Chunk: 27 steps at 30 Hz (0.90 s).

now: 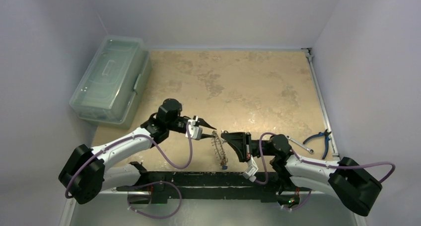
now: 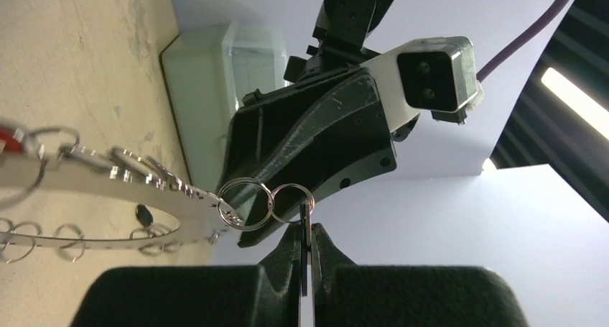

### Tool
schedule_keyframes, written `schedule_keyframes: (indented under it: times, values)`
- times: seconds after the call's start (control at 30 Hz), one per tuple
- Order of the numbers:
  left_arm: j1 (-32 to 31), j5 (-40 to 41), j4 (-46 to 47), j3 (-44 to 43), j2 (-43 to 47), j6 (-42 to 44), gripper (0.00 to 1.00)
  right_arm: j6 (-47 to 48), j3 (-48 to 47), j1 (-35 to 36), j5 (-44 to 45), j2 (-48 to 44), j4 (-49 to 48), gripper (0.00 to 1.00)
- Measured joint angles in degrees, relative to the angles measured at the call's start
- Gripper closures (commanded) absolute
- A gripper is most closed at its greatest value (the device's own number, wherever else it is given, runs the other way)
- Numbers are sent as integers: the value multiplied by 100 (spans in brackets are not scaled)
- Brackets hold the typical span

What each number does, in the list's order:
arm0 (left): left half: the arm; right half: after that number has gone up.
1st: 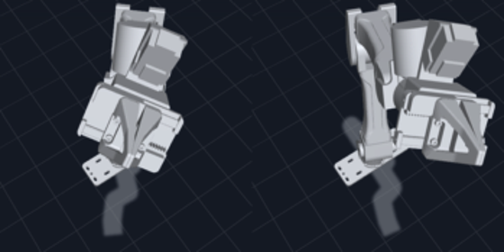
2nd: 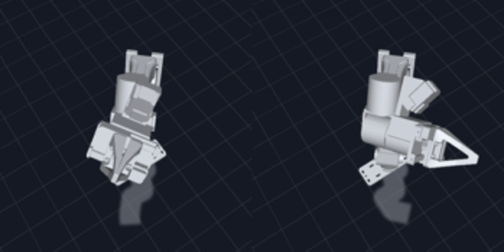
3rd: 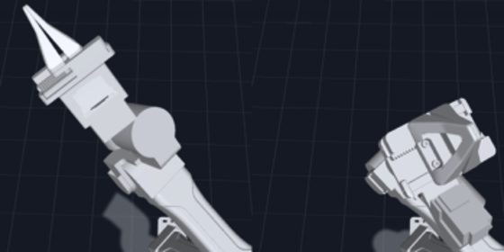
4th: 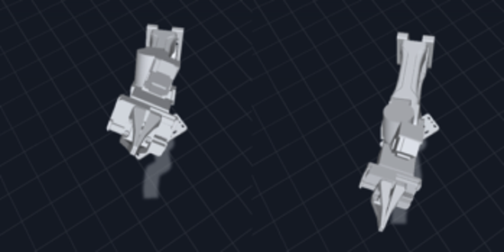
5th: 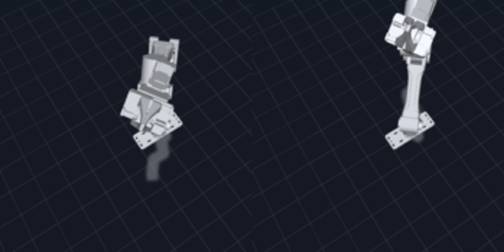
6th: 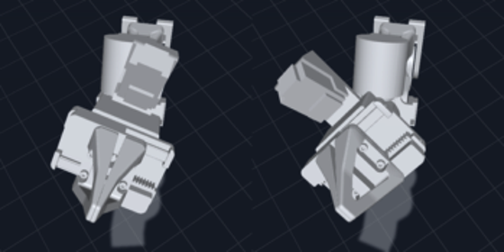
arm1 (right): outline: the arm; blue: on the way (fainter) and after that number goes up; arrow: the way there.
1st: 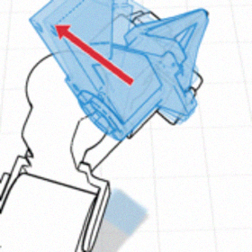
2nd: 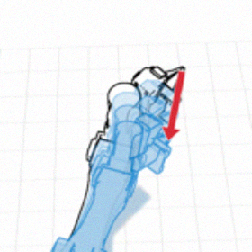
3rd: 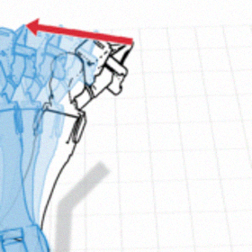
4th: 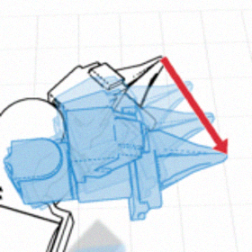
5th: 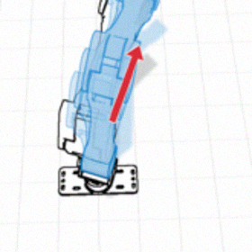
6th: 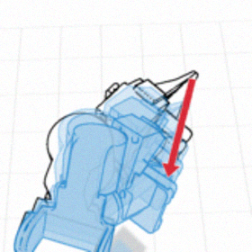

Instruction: Remove the keys from the keyring

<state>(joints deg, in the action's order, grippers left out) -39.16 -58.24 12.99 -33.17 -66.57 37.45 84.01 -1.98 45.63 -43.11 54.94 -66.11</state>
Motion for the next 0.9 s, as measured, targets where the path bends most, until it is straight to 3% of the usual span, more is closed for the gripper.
schedule_keyframes:
  times: [0.23, 0.53, 0.7, 0.9]
  values:
    - [693, 22, 212, -101, -22, -367, 66, -122, -173, -7, 57, 160, 96, 100]
    - [1971, -107, -326, -796, -398, -382, 63, -144, -1637, -859, 74, 1027, 918, 100]
    - [2247, -160, -568, -809, -468, -258, 62, 258, -2199, -1084, -22, 1803, 1491, 100]
    - [2227, -348, -933, -472, -291, 127, 61, 483, -2015, -1086, -37, 2157, 2120, 100]
